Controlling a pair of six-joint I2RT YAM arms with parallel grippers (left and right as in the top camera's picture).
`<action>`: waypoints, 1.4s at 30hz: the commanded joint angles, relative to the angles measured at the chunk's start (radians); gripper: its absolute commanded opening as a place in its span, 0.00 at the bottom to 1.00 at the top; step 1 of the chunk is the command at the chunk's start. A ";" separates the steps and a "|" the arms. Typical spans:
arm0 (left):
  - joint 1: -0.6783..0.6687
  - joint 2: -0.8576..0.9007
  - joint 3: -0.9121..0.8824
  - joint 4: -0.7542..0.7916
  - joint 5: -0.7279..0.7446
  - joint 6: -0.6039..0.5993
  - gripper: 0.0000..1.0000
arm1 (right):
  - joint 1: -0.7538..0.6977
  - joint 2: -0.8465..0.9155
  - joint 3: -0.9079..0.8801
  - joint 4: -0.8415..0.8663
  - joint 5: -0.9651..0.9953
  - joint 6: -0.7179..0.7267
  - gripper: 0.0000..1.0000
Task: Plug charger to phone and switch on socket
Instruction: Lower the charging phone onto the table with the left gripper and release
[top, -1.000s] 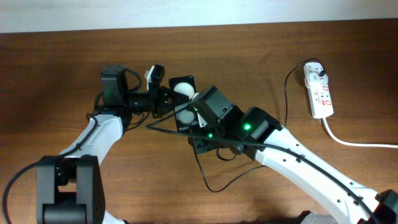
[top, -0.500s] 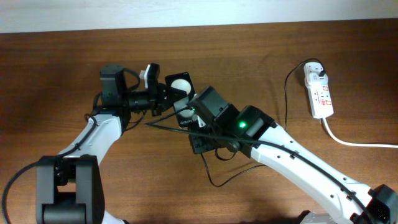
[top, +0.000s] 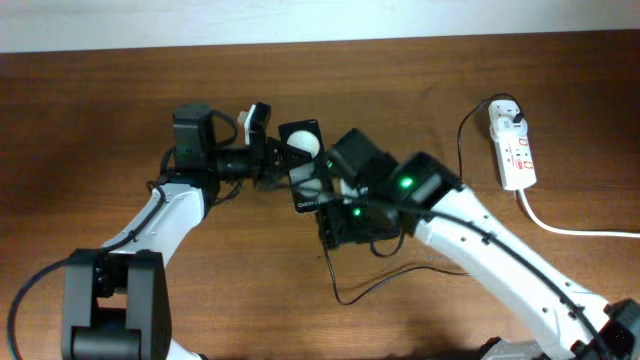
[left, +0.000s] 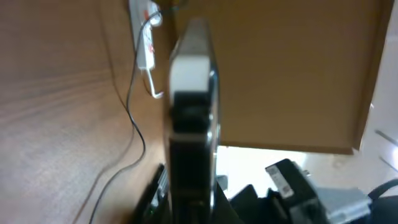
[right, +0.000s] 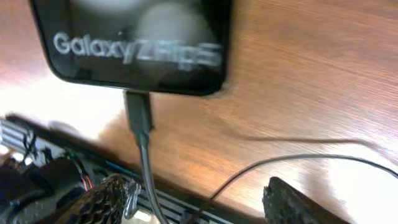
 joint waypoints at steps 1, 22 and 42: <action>-0.034 -0.004 0.003 0.001 -0.169 0.019 0.00 | -0.137 -0.012 0.134 -0.183 0.016 -0.091 0.73; -0.270 0.473 0.597 -0.562 -0.528 0.446 0.00 | -0.415 -0.756 0.161 -0.378 0.263 -0.115 0.99; -0.268 0.499 0.523 -0.703 -0.807 0.498 0.27 | -0.415 -0.756 0.161 -0.378 0.280 -0.115 0.99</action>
